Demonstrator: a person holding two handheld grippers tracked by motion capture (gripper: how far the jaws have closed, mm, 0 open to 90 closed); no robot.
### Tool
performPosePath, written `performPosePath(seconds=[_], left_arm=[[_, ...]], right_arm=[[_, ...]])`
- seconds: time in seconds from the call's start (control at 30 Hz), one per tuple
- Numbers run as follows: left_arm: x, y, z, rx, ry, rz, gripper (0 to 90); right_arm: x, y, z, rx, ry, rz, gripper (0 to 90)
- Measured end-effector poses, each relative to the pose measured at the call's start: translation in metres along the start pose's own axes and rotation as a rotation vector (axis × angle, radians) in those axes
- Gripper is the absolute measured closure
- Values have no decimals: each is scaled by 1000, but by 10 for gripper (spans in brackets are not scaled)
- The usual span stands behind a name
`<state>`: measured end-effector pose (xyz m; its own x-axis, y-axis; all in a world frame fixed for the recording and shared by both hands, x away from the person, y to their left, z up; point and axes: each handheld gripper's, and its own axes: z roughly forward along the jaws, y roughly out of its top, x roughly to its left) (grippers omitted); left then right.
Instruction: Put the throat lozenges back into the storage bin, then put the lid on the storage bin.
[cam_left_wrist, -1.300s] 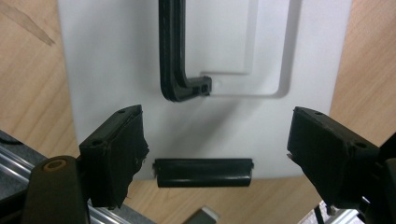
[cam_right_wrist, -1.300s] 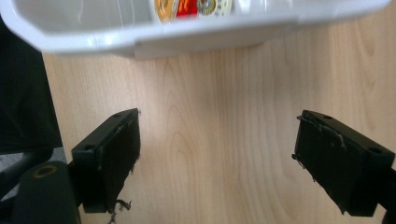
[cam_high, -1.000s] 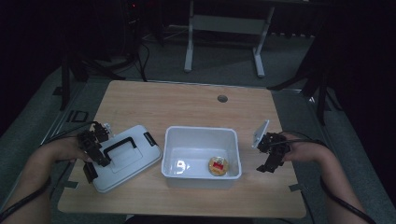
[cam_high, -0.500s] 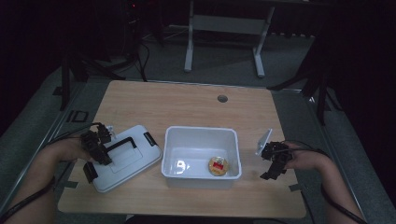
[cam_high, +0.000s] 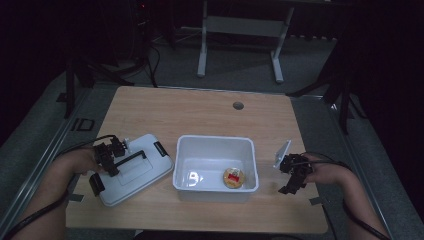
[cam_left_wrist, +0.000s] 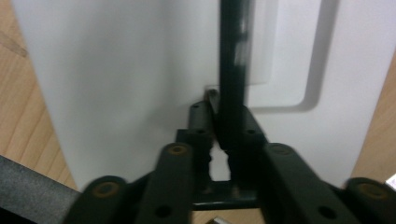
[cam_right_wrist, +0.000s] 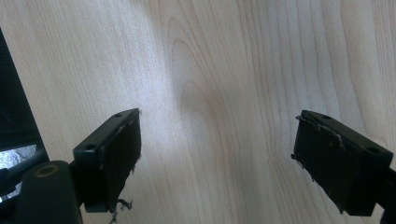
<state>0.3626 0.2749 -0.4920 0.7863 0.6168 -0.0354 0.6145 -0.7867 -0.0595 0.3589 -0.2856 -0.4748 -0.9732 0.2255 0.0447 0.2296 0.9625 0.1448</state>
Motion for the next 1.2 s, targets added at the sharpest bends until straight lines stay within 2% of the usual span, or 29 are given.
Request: performPosePath(seconds=[0.3,0.67,0.8,1.1,1.2], left_arm=[[4,0,0,-3,-26,-36,829],[5,-9,-5,-30,-54,-44,834],[5,-15,-11,-23,-35,-42,834],[3,-25,-23,-58,-42,-41,834],[2,-29,-31,-58,-60,-45,834]], right_arm=[[0,-1,5,13,7,7,148],[-1,-3,0,-3,-1,17,155],[-2,-3,-2,-8,-12,20,155],[-2,-2,0,-13,-15,14,155],[-2,-2,2,-10,-13,13,155]])
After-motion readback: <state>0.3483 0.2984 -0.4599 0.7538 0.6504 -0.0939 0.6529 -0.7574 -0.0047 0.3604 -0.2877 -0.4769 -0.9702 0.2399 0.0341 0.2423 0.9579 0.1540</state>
